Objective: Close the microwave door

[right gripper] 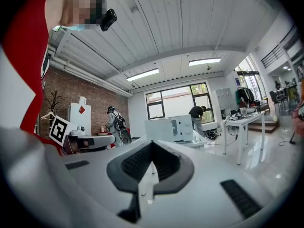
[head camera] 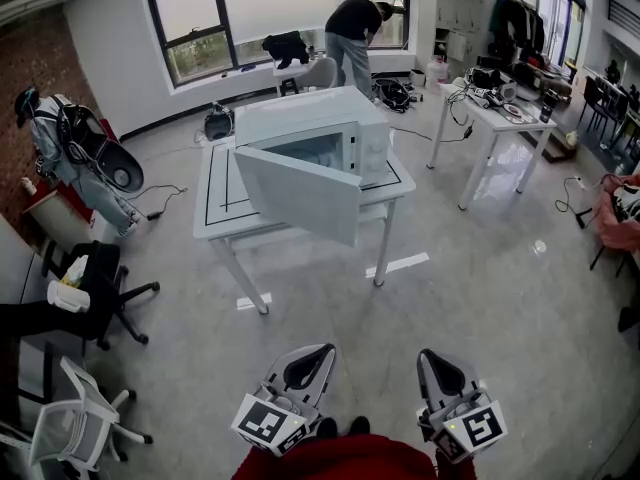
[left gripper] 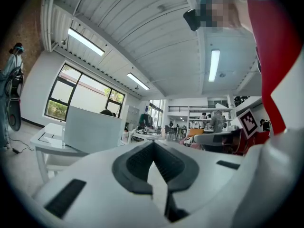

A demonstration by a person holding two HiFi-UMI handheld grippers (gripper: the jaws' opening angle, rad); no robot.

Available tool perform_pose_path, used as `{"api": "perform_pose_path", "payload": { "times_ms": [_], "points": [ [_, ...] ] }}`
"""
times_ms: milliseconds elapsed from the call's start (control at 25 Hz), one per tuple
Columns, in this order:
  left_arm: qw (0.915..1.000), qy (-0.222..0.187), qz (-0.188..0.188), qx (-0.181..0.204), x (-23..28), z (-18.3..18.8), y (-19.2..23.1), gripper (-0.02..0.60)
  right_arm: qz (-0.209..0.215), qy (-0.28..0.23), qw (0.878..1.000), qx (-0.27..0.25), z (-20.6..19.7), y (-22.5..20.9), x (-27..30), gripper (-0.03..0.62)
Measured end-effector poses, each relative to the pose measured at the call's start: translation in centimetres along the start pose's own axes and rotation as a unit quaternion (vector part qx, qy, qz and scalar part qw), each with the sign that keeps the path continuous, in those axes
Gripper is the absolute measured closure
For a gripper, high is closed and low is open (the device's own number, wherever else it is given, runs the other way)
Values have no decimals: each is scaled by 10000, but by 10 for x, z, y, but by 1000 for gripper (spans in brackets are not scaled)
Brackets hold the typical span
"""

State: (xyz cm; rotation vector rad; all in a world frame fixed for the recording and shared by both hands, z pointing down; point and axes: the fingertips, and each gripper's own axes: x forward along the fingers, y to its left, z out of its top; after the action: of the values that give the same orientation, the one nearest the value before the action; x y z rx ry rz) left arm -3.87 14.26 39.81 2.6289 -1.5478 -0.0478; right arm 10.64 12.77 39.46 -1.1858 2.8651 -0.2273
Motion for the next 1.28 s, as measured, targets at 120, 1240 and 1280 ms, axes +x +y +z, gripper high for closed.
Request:
{"api": "perform_pose_path", "payload": {
  "times_ms": [120,1240,1280],
  "points": [
    [10000,15,-5,-25,-2,0,0,572,-30,50,9999,132,0,1,0,582],
    [9996,242,-56,-110,14,-13,-4,572,50,68,9987,493,1,-10,4,580],
    [9997,218,-49,-110,16,-11,-4,572,51,53,9987,500,2,-13,4,580]
  ]
}}
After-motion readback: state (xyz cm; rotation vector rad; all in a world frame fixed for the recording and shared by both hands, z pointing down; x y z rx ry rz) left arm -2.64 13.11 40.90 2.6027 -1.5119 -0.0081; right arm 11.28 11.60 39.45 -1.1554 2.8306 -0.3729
